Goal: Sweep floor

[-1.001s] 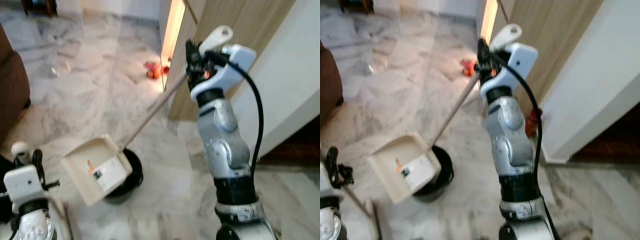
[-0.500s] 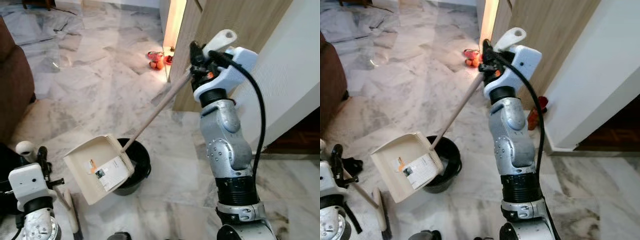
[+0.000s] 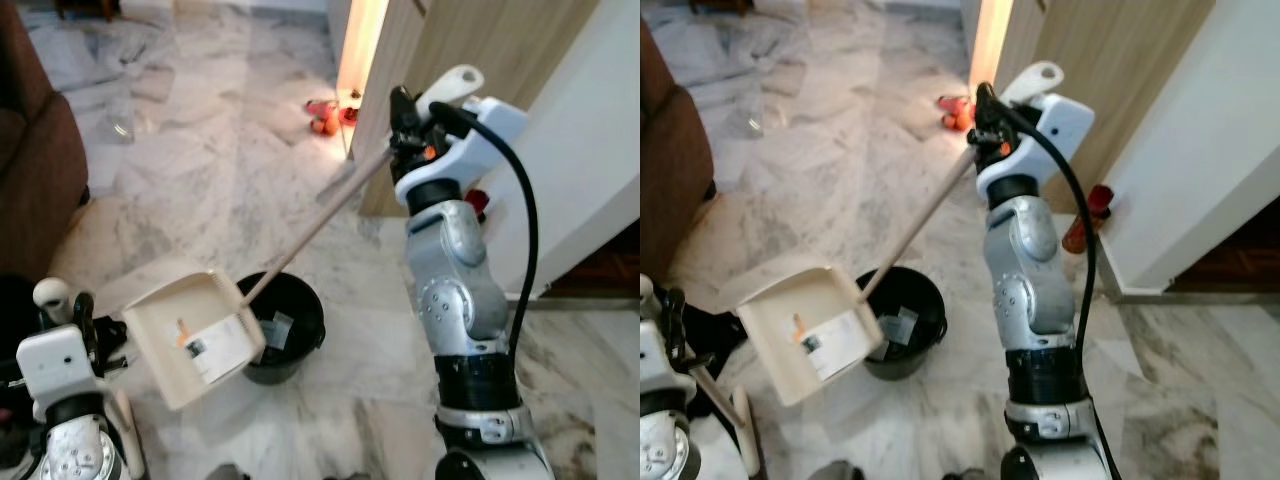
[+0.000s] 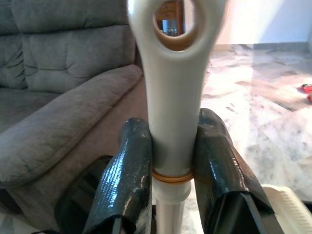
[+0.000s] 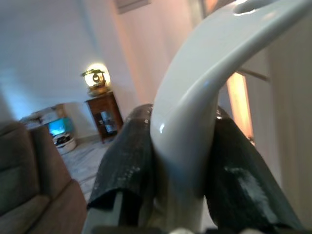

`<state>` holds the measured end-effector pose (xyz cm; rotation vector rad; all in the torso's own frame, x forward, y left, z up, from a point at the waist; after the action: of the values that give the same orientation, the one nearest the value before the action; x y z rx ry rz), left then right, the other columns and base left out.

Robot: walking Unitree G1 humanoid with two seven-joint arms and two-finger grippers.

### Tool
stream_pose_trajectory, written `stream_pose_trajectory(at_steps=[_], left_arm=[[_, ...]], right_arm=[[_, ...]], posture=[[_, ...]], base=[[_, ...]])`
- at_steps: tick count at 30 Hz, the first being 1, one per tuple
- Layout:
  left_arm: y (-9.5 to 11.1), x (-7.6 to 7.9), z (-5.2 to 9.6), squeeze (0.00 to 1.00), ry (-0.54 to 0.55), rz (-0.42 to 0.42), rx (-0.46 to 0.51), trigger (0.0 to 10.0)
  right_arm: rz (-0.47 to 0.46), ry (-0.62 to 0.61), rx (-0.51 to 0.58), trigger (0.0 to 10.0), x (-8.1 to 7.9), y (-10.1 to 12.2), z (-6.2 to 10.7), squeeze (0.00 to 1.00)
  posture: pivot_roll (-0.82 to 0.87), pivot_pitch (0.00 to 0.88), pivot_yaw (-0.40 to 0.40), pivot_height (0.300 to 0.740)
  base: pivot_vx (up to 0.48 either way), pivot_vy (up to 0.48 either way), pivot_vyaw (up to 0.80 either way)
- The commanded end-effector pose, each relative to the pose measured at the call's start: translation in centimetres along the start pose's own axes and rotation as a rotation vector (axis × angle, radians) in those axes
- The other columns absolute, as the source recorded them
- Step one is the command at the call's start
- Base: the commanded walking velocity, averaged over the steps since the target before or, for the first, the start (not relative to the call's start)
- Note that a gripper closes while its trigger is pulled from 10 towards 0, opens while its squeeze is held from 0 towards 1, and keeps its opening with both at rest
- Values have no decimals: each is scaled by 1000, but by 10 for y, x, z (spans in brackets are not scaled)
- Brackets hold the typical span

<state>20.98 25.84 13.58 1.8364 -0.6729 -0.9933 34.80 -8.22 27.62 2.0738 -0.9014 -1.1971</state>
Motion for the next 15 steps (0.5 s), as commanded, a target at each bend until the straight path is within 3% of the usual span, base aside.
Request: stream_pose_trajectory(at_steps=[1,9,15], left_arm=[[10,0,-1,0,2,-6,45,10000],[10,4,0,0,-15,6,44,10000],[11,8,1,0,-28,18,43,10000]], right_arm=[[-35,31,71,10000,-9,14,-2,0],[-31,13,105,10000,-7,20,-4,0],[22,-18,160,10000,-1,30,-7,0]], posture=[[126,149,-121,740],[129,143,-120,740],[125,144,-123,740]], base=[[0,0,0],[0,0,0],[0,0,0]])
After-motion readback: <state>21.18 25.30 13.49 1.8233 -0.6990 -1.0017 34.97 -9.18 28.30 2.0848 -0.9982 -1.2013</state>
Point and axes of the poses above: a point about 5 cm out from each wrist's last joint towards the gripper, its own z axis pointing back from the gripper into the wrist, its own y axis along the axis of the wrist's last joint, x = y × z, the point moved 1 cm from there along -z, pointing out of the wrist towards the gripper, and after that the axes turned 12 degrees about -z, right-handed, at the moved point
